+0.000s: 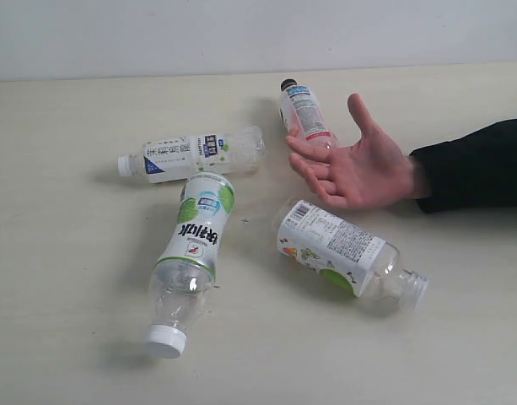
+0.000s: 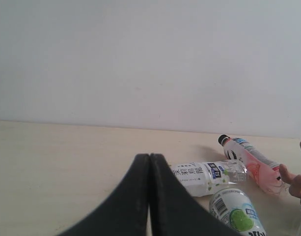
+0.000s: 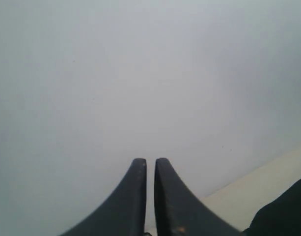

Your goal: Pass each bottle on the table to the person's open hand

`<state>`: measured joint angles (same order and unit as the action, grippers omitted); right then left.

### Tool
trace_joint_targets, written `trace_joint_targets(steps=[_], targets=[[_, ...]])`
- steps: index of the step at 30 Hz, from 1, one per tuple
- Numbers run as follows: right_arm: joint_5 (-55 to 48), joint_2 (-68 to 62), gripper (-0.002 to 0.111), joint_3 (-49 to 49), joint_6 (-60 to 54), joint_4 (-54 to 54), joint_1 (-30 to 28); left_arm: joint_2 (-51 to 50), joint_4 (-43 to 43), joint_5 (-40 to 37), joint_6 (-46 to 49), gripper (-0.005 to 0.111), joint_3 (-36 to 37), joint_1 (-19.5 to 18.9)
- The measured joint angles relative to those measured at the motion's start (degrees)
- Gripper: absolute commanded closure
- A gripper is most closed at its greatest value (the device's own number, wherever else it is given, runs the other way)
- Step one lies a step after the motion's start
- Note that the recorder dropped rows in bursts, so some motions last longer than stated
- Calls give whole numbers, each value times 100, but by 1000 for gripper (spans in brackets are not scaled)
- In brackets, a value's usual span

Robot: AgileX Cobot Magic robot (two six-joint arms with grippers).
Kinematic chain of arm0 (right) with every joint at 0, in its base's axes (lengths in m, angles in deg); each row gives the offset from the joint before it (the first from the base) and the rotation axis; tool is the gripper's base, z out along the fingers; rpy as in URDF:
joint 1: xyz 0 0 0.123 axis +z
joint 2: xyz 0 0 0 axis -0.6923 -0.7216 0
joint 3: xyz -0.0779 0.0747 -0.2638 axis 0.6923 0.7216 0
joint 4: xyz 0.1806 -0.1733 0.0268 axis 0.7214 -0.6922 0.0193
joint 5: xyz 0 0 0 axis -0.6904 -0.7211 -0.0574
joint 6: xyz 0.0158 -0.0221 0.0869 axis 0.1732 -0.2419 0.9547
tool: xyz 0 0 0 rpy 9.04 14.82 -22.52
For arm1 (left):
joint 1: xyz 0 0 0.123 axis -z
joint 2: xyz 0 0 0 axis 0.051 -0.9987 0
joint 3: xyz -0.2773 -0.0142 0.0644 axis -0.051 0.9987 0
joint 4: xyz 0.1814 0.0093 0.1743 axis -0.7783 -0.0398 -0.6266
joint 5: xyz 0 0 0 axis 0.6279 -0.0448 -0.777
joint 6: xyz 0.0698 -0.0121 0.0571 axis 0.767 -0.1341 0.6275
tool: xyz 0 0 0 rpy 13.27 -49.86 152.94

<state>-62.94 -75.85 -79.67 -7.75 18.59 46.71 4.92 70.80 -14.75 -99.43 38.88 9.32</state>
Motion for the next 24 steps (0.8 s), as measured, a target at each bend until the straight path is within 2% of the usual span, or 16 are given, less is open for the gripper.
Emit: trace_joint_targets(steps=[5,8,16,21,24], targets=[[80,0,100,0,12,64,0,0,0,0,0,106,0,0],[90,0,108,0,26,64,0,0,0,0,0,106,0,0],[463,-446,108,-66,473,64,0,0,0,0,0,106,0,0],[283,-1510,108,-864,521,-153,0,0,0,0,0,106,0,0],[-249,-2370,108,-1626,507,-679,0,0,0,0,0,106,0,0]])
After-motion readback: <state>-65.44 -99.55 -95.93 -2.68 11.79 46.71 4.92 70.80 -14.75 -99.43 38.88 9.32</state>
